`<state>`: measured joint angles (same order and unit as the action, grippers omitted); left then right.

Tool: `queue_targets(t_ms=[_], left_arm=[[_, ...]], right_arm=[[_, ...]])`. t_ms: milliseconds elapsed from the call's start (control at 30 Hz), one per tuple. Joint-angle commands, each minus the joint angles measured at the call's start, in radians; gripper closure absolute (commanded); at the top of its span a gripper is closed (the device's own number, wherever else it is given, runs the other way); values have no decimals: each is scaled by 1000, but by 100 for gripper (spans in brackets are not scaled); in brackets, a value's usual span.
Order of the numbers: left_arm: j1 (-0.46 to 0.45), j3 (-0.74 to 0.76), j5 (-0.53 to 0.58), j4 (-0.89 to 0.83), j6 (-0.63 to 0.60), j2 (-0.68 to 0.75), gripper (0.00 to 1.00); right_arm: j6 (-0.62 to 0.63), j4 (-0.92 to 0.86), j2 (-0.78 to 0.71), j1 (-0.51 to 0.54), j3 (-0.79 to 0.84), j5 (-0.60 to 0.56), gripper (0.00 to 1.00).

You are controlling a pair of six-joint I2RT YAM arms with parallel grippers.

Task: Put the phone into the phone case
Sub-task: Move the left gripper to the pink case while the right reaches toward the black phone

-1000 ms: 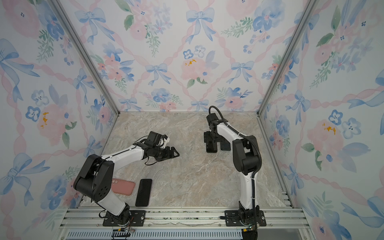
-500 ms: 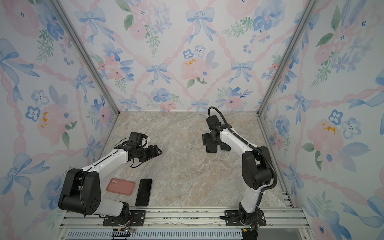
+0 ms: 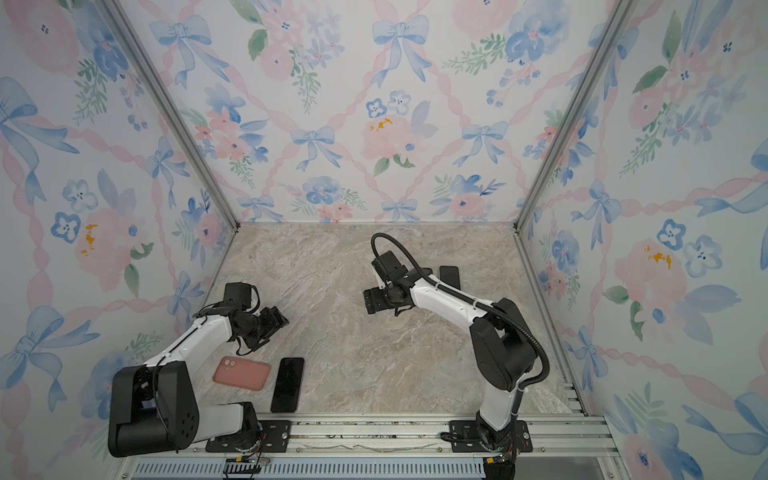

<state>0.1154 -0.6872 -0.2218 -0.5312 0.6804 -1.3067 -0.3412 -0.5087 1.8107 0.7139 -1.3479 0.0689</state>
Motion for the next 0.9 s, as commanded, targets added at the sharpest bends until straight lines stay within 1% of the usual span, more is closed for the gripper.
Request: queue_targets(t_ms=[0, 100, 233, 400, 600, 733, 867], left_arm=[[34, 20, 110, -79, 55, 32, 21], [50, 14, 180, -122, 83, 24, 23], [58, 23, 237, -154, 137, 31, 21], [63, 41, 271, -186, 186, 75, 21], [64, 54, 288, -218, 223, 133, 24], [63, 84, 296, -216, 259, 137, 29], [63, 92, 288, -212, 275, 77, 36]], right_arm=[[-21, 38, 55, 58, -14, 54, 12], [-22, 31, 90, 114, -44, 56, 12], [-21, 31, 125, 151, -65, 70, 13], [-28, 42, 150, 172, -84, 94, 13], [-22, 47, 185, 190, -124, 115, 14], [-25, 56, 189, 204, -125, 136, 17], [-25, 51, 184, 228, -131, 140, 18]])
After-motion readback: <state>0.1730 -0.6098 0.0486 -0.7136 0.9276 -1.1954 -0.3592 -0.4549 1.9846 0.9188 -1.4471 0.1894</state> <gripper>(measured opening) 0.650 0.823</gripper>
